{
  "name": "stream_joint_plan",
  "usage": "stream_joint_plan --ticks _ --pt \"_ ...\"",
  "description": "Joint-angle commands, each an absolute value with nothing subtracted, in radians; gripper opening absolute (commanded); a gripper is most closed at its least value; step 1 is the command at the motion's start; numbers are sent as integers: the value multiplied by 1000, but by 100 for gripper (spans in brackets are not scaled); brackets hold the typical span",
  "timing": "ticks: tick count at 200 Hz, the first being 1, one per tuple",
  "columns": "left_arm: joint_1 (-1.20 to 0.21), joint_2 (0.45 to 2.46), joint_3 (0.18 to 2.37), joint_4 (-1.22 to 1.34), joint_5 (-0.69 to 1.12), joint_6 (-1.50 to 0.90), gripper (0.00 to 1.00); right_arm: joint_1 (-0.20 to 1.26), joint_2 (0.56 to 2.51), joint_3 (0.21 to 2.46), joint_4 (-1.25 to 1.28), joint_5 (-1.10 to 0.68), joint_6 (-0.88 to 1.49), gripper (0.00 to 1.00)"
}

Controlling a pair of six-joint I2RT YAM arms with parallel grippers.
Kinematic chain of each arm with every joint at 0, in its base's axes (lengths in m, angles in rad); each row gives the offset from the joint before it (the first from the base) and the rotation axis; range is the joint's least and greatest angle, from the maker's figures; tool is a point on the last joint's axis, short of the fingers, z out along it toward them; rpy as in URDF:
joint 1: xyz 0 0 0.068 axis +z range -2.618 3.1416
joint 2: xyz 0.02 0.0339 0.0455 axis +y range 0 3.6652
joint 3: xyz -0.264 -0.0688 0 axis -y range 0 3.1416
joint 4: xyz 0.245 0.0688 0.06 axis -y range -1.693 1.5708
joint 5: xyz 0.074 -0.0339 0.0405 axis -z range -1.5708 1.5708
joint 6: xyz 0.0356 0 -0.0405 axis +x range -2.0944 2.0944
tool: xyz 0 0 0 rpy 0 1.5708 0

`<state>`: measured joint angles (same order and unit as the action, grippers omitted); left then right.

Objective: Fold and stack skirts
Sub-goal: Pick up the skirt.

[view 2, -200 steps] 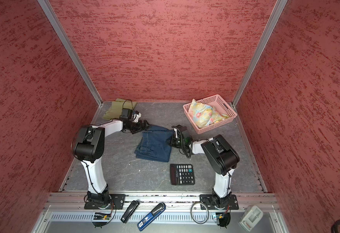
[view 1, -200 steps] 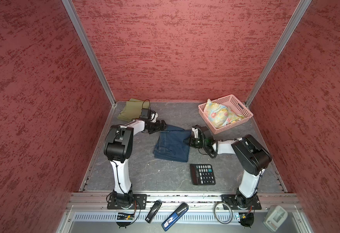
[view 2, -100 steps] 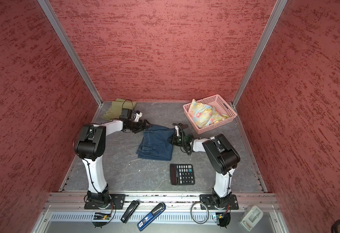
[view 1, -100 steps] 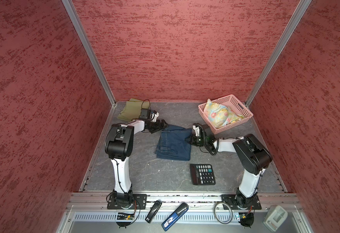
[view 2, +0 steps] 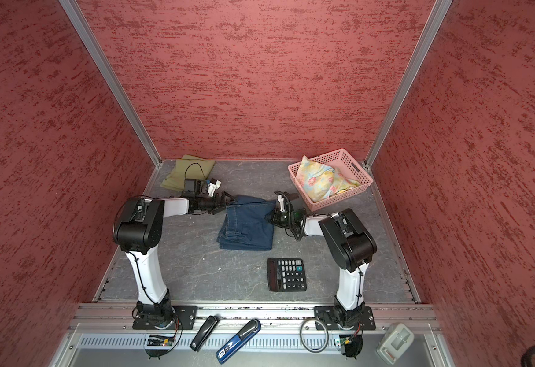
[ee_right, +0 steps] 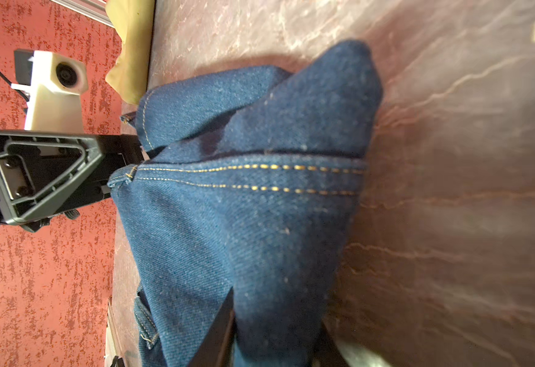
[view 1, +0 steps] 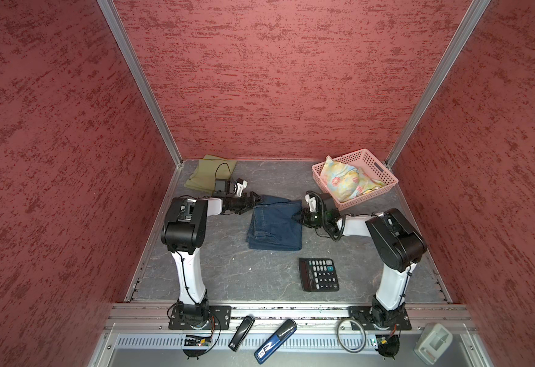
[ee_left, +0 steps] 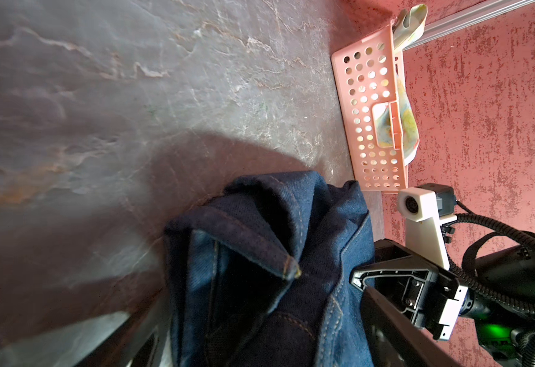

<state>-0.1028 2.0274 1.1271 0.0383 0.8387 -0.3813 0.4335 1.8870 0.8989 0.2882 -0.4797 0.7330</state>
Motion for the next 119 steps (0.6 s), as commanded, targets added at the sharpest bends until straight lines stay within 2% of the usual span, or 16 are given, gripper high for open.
stream_joint_plan --ticks 1,57,89,119 --pt "-127 2043 1066 -47 781 -391 91 419 1889 930 285 -482 736 29" --pt "-126 2004 935 158 824 -485 87 395 1917 961 302 -525 769 29" --pt "-149 2025 952 152 808 -468 84 388 1905 955 310 -533 772 29" --pt "-175 2042 983 125 776 -450 70 388 1890 947 314 -532 770 29"
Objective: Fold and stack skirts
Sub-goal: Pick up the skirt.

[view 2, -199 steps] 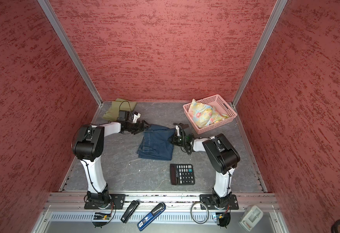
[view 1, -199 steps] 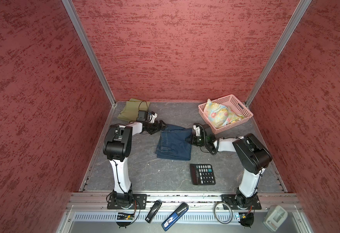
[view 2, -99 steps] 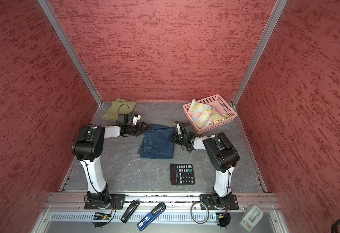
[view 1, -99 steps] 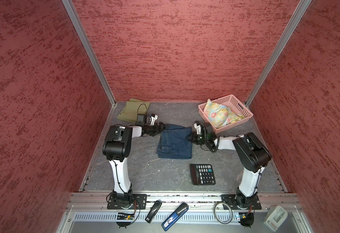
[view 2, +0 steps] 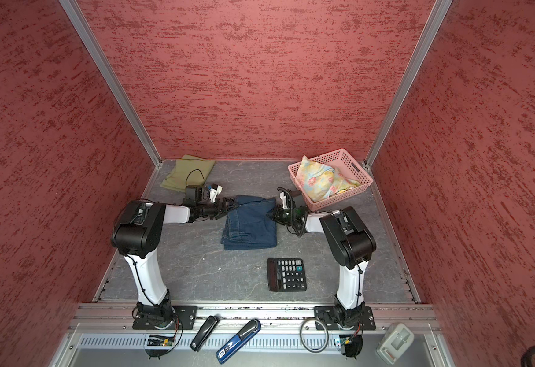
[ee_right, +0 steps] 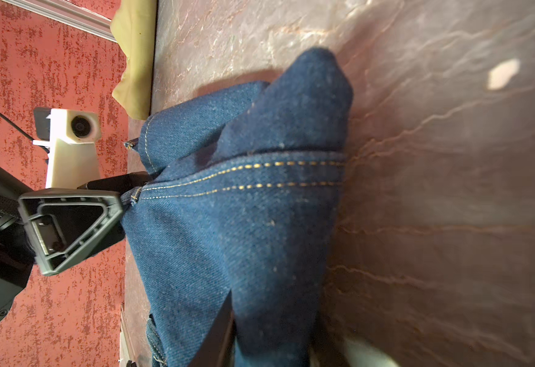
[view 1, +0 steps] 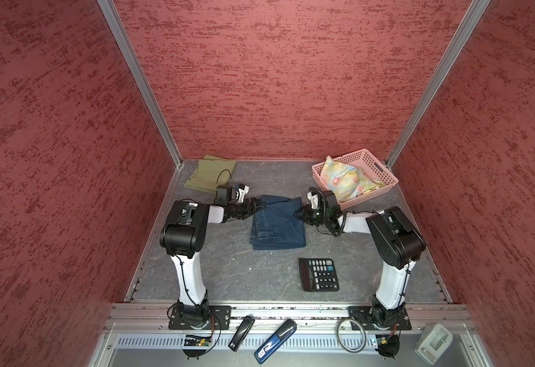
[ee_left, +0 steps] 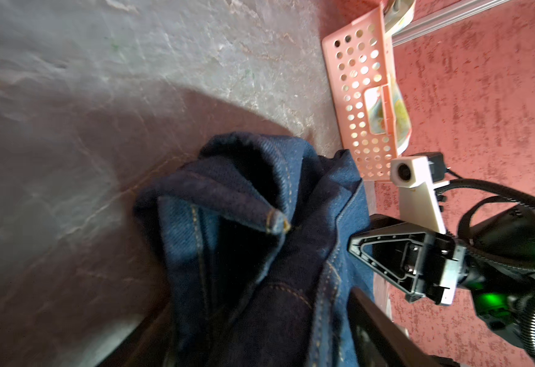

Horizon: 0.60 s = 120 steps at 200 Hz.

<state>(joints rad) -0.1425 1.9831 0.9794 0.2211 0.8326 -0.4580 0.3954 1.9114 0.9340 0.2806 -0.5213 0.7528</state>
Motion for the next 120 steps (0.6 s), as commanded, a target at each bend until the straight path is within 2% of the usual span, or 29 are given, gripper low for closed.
stream_joint_plan --ticks 1,13,38,47,81,107,120 --pt "-175 2042 985 124 775 -450 70 388 1890 946 315 -532 770 29" --pt "-188 2048 1004 113 774 -445 60 388 1888 943 321 -532 771 29" --pt "-202 2046 1050 85 763 -444 12 387 1882 934 333 -528 772 29" --pt "-202 2039 1069 78 770 -448 0 387 1878 931 337 -526 772 30" --pt "-196 1992 1149 36 770 -488 0 387 1860 935 328 -516 752 36" --pt "-159 1934 1228 -37 761 -516 0 387 1805 957 242 -488 657 60" --pt "-138 1916 1302 -129 749 -495 0 387 1771 976 184 -476 600 67"
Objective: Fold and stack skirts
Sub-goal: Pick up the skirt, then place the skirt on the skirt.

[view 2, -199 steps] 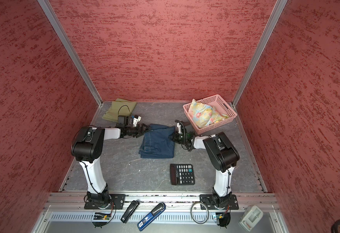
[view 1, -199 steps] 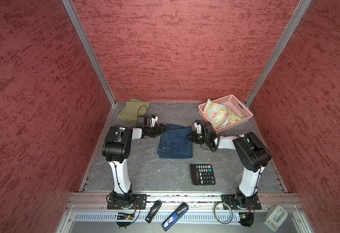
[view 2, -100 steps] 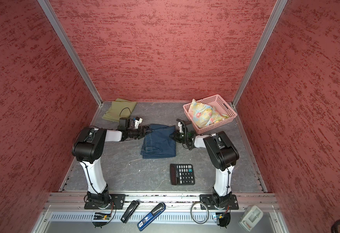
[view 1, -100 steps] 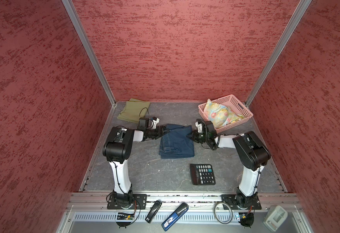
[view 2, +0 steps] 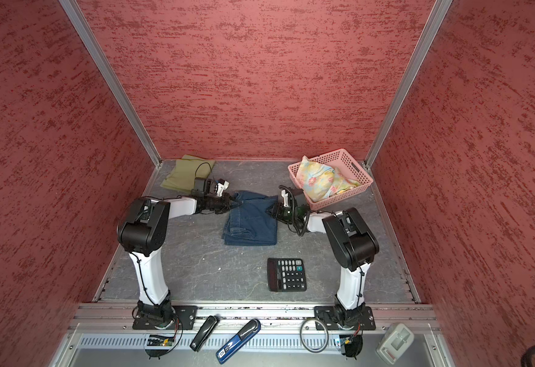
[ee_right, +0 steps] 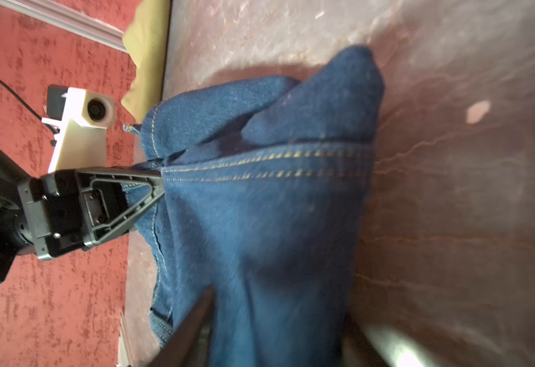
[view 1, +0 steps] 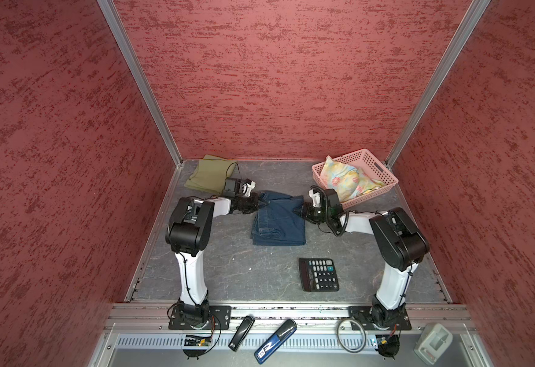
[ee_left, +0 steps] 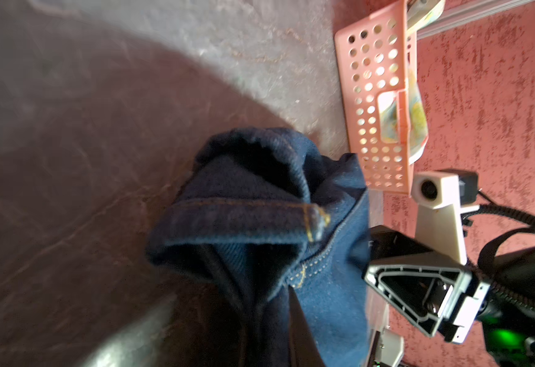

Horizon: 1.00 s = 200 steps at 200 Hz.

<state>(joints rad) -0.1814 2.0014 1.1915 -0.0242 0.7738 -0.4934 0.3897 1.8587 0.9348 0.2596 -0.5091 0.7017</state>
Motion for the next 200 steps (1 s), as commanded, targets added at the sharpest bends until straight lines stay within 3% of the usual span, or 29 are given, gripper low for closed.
stream_joint_plan --ticks 1,62,102,142,200 --pt "-137 1915 1309 -136 749 -492 0 387 1765 978 177 -473 590 67" --pt "-14 1999 1794 -634 731 -225 0 386 1619 954 115 -423 470 78" --pt "111 2052 1943 -596 808 -289 0 387 1594 948 97 -419 451 78" --pt "138 2069 2004 -419 919 -457 0 386 1605 952 114 -416 458 78" --pt "197 2253 2440 -773 883 -305 0 386 1607 960 104 -426 450 78"
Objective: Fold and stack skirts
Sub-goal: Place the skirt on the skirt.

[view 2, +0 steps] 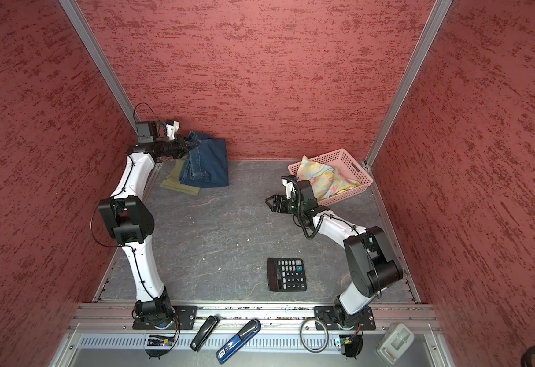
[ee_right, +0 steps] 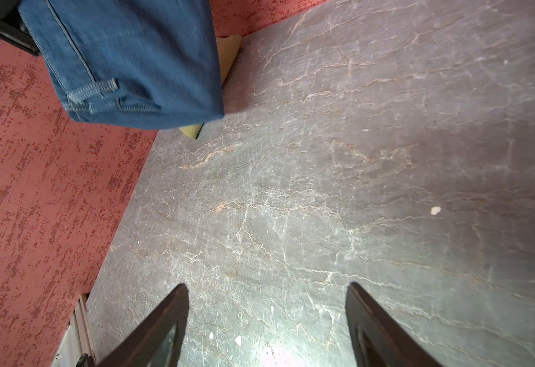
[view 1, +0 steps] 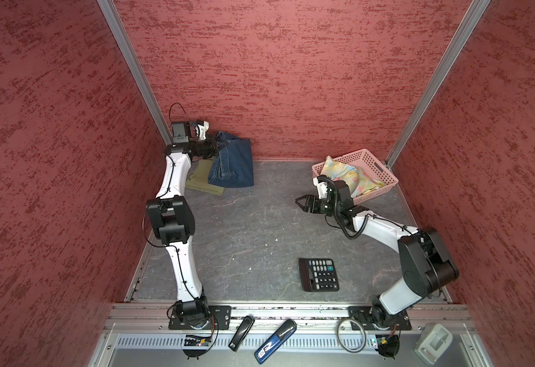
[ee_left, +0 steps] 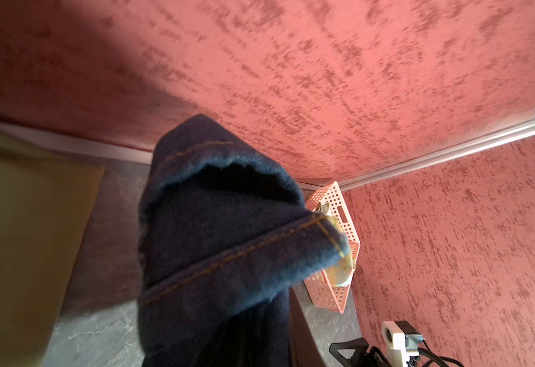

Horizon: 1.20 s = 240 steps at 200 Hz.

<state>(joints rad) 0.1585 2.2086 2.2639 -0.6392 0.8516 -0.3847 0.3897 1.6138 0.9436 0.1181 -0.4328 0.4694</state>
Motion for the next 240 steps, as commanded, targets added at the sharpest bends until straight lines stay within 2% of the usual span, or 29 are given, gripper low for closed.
stream_joint_plan --ticks 1,26,66,137,161,218,228,240 --pt "198 2258 2445 -779 883 -301 0 386 1606 961 104 -425 450 78" --pt "247 2374 2654 -926 936 -244 0 385 1605 965 98 -423 449 78" --pt "336 2412 2659 -917 990 -231 0 389 1632 1011 33 -444 443 78" --pt "340 2530 2643 -1025 771 -38 0 416 1681 1096 -14 -442 434 78" --pt "327 2555 2629 -981 664 -30 0 431 1686 1099 -14 -435 434 78" --pt "315 2579 2613 -821 580 -59 0 450 1684 1086 -14 -412 438 79" --pt "320 2578 2609 -793 579 -82 16 451 1686 1087 -14 -414 439 79" --pt "325 2579 2609 -771 561 -96 49 453 1687 1089 -15 -410 439 79"
